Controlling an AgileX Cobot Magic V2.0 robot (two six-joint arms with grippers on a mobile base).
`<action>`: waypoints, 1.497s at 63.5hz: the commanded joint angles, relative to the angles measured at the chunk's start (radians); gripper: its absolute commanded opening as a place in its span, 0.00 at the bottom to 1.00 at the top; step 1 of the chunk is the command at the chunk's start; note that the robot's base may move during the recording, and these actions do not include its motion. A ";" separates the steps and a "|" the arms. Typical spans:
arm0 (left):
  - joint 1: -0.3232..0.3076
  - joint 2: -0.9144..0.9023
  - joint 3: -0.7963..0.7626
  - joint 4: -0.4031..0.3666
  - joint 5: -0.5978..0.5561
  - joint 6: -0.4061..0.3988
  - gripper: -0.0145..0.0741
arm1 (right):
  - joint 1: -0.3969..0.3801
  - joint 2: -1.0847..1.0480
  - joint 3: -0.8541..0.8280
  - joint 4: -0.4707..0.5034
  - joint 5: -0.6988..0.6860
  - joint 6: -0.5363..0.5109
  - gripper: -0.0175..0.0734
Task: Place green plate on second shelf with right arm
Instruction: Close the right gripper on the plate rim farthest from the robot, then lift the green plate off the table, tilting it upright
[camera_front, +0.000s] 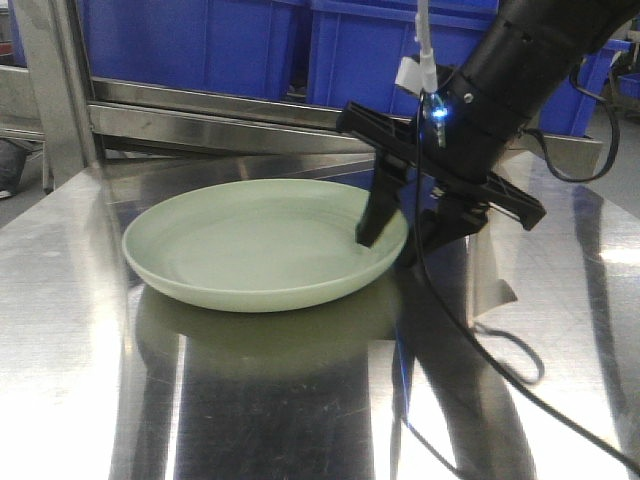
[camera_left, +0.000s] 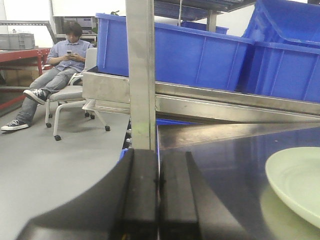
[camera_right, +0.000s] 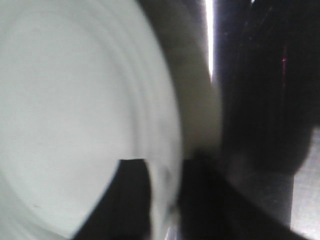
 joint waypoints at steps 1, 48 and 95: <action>-0.002 -0.016 0.040 -0.007 -0.081 -0.002 0.31 | -0.004 -0.046 -0.020 0.018 -0.009 -0.011 0.24; -0.002 -0.016 0.040 -0.007 -0.081 -0.002 0.31 | -0.006 -0.584 -0.018 -0.318 0.006 0.053 0.25; -0.002 -0.016 0.040 -0.007 -0.081 -0.002 0.31 | -0.005 -1.166 0.142 -0.465 0.092 0.086 0.25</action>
